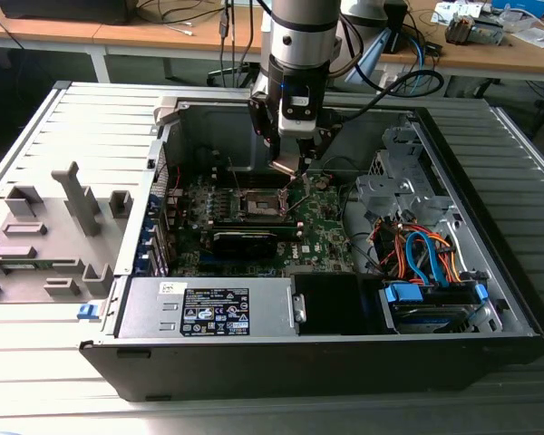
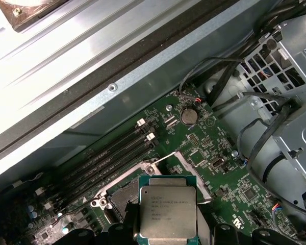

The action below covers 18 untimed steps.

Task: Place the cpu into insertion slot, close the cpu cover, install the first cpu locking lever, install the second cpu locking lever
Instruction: 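Place the cpu into insertion slot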

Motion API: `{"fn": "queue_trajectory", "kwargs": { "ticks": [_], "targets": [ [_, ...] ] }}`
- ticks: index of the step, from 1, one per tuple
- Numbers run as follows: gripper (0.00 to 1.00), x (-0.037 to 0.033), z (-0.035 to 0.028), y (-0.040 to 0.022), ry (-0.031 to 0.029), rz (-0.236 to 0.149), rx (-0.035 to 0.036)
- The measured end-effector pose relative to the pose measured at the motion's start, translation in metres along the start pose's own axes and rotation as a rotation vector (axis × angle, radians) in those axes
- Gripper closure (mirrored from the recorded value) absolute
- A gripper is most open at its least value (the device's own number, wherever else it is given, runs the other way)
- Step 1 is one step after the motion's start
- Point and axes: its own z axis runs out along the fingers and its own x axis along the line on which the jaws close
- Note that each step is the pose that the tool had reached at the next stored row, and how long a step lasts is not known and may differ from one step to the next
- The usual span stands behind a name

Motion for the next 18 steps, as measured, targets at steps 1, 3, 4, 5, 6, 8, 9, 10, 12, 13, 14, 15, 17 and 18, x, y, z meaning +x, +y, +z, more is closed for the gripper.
{"fn": "queue_trajectory", "kwargs": {
  "ticks": [1,3,4,5,6,8,9,10,12,13,14,15,17,18],
  "targets": [
    [0.46,0.0,0.0,0.0,0.0,0.001,0.0],
    [0.46,0.0,0.0,0.0,0.0,0.002,0.0],
    [0.46,0.0,0.0,0.0,-0.0001,0.002,-0.0001],
    [0.46,0.0,0.0,0.0,-0.0001,0.003,0.0],
    [0.46,0.0,0.0,0.0,-0.0002,0.004,0.0],
    [0.46,0.0,0.0,0.0,-0.0001,0.004,0.0],
    [0.46,0.0,0.0,0.0,-0.0002,0.005,0.0],
    [0.46,0.0,0.0,0.0,-0.0002,0.005,0.0],
    [0.46,0.0,0.0,0.0,-0.0003,0.006,0.0],
    [0.46,0.0,0.0001,0.0,-0.0003,0.006,0.0],
    [0.46,0.0,0.0001,0.0,-0.0002,0.007,0.0],
    [0.46,0.0,0.0001,0.0,-0.0003,0.007,-0.0001],
    [0.46,0.0,0.0001,0.0,-0.0004,0.009,0.0],
    [0.46,0.0,0.0001,0.0,-0.0004,0.009,0.0]
  ]
}}
